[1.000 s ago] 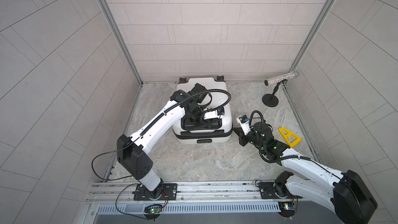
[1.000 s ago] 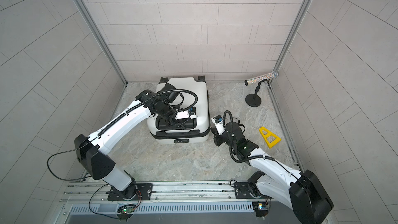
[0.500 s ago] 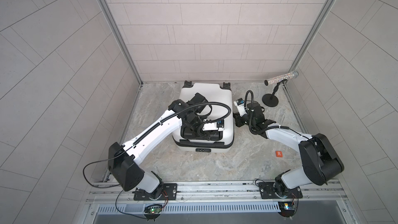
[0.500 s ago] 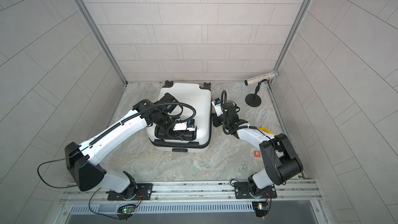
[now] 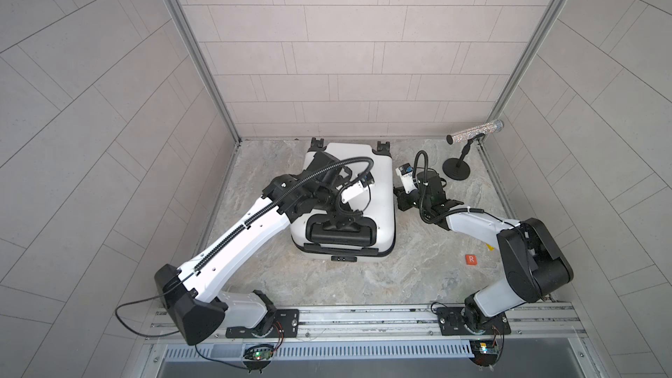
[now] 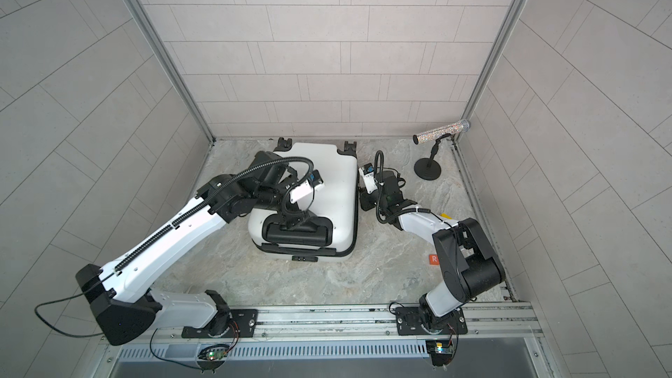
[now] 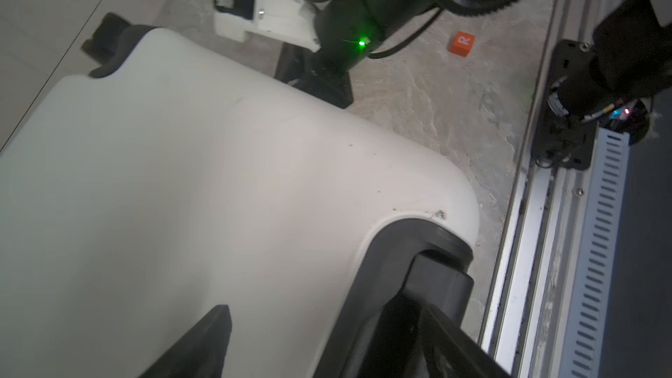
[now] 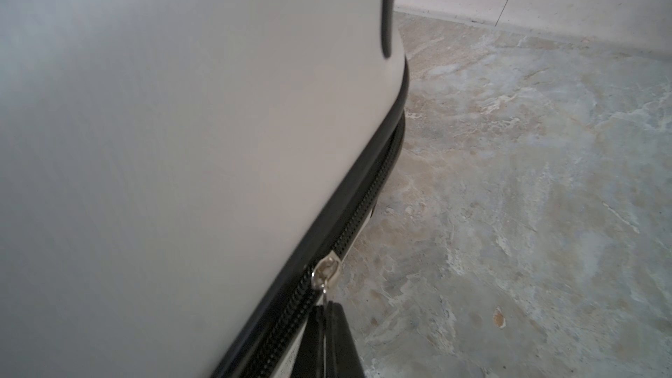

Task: Open the suitcase zippers
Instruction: Unzip the zipper on the suitcase, then adjust the suitcase at the center of the board.

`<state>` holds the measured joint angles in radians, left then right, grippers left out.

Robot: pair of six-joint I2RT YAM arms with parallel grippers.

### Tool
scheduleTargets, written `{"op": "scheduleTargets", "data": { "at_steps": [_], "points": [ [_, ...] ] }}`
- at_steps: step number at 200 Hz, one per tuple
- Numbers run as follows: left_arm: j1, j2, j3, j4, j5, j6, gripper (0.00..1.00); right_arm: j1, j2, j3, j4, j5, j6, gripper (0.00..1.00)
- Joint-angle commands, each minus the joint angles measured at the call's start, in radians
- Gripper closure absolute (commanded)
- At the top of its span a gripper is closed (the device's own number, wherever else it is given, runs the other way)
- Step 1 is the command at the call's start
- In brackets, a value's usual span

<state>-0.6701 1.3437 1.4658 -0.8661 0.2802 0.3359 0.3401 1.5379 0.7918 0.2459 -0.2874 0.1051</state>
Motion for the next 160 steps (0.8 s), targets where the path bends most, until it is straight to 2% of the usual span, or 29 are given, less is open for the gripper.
{"op": "scheduleTargets", "data": {
  "at_steps": [1, 27, 44, 55, 93, 141, 160],
  "points": [
    [0.116, 0.034, 0.089, -0.031, -0.153, -0.310, 0.10, 0.023, -0.055, 0.004, 0.050, -0.033, -0.010, 1.00],
    [0.318, 0.117, 0.156, -0.136, -0.145, -0.560, 0.12, 0.037, -0.056, 0.006, 0.051, -0.038, -0.014, 1.00],
    [0.400, 0.165, 0.154, -0.155, -0.039, -0.587, 0.14, 0.048, -0.058, 0.003, 0.059, -0.032, -0.017, 1.00],
    [0.431, 0.188, 0.154, -0.150, -0.010, -0.607, 0.14, 0.053, -0.058, 0.001, 0.061, -0.034, -0.016, 1.00],
    [0.487, 0.234, 0.143, -0.052, 0.021, -0.694, 0.13, 0.066, -0.066, -0.007, 0.056, -0.032, -0.017, 1.00],
    [0.492, 0.335, 0.169, -0.017, 0.120, -0.689, 0.19, 0.093, -0.089, -0.035, 0.067, 0.004, 0.001, 1.00],
    [0.487, 0.371, 0.188, -0.007, 0.126, -0.684, 0.20, 0.111, -0.102, -0.050, 0.077, 0.025, 0.013, 1.00]
  ]
}}
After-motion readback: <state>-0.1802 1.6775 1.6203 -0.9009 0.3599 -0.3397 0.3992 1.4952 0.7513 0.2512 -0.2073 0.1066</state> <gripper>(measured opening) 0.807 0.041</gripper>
